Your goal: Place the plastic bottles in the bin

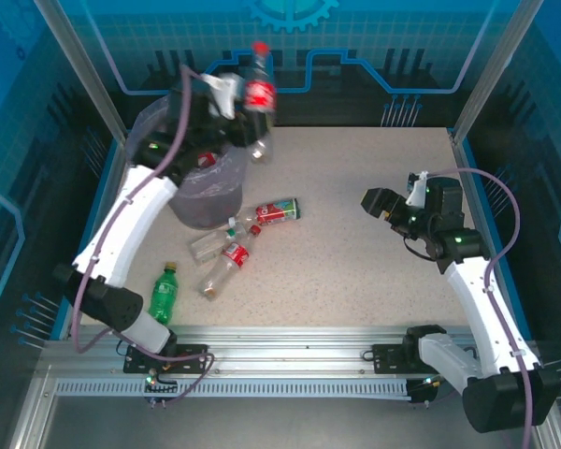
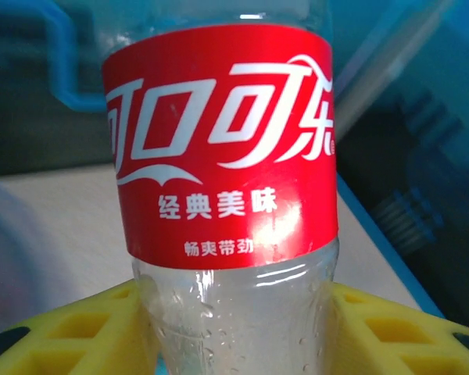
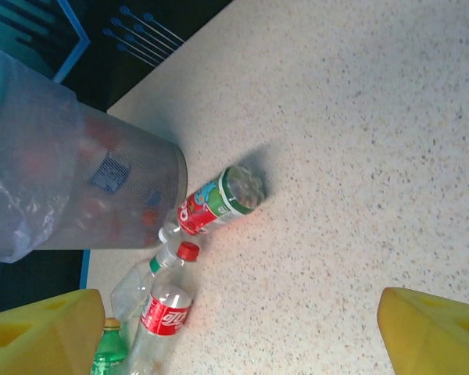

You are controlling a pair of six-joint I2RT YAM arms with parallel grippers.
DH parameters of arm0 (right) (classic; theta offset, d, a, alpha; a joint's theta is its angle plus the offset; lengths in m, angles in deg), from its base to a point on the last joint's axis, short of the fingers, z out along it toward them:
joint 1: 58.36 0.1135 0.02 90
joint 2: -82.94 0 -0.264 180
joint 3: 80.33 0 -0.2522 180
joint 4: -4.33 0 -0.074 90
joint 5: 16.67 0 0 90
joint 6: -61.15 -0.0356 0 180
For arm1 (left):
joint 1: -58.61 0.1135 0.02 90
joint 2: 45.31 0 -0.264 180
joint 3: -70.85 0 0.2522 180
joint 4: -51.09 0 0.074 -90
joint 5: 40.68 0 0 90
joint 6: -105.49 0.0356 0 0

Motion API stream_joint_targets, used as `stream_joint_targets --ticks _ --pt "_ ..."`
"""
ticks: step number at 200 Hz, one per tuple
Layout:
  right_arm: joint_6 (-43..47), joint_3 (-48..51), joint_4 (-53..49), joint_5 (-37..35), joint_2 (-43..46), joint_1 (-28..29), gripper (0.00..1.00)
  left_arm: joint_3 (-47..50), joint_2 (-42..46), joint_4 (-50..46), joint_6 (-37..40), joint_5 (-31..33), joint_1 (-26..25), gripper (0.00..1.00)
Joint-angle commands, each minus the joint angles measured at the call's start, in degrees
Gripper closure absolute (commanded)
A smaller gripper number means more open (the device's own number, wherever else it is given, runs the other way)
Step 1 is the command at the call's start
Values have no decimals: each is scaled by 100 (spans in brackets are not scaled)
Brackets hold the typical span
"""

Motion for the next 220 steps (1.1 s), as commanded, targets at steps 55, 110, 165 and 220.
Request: stream_joint_targets --ticks 55,110,165,220 --pt "305 -55 -193 281 35 -86 9 -250 -484 -179 365 352 1607 53" --pt "423 -12 -354 152 108 -136 9 1081 -215 284 533 364 1644 54" --pt "364 66 -172 236 -21 -144 10 1444 68 140 1141 213 1648 7" --pt "344 162 -129 250 -25 -138 10 407 -564 -248 1086 285 1764 18"
